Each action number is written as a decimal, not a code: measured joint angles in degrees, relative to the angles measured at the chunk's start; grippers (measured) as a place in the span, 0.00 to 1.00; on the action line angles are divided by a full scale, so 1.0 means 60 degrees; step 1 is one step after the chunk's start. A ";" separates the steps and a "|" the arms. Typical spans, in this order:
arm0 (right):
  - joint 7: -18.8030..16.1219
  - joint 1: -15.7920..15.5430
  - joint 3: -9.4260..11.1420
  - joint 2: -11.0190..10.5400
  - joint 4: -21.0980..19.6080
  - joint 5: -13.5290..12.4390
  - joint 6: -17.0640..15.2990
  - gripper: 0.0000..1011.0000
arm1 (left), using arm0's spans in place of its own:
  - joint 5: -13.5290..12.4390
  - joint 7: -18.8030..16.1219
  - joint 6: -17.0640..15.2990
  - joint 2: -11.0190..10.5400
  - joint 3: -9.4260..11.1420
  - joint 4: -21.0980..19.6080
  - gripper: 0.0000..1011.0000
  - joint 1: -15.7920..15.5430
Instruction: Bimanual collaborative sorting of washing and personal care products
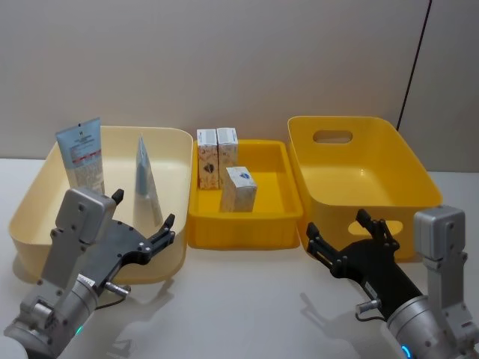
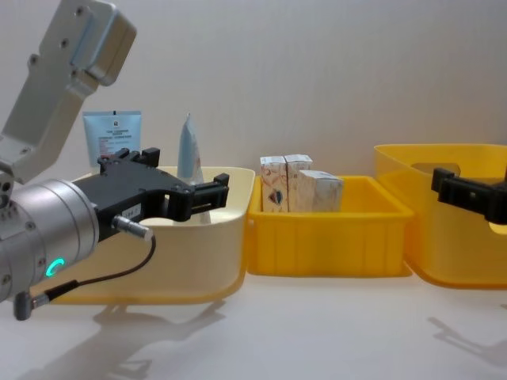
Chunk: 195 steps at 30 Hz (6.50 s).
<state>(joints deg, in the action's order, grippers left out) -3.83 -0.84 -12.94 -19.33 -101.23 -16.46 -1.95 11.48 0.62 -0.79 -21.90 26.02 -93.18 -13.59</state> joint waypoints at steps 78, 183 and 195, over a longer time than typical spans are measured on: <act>0.0636 0.2603 -0.0776 0.1227 -0.1041 0.0048 -0.4159 0.99 | 0.0000 0.0000 0.0000 0.0000 0.0000 0.0000 0.99 0.0000; 0.2044 0.7074 -0.0340 0.4638 0.6562 0.0517 -0.7044 0.51 | 0.0000 0.0000 0.0000 0.0000 0.0000 0.0000 0.99 0.0001; 0.2044 0.7082 -0.0332 0.4649 0.6609 0.0527 -0.7000 0.39 | 0.0000 0.0000 0.0000 0.0000 0.0000 0.0000 0.99 0.0000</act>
<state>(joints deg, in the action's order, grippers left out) 8.44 41.66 -14.93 8.56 -61.57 -13.30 -43.95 11.48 0.62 -0.79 -21.89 26.02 -93.17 -13.59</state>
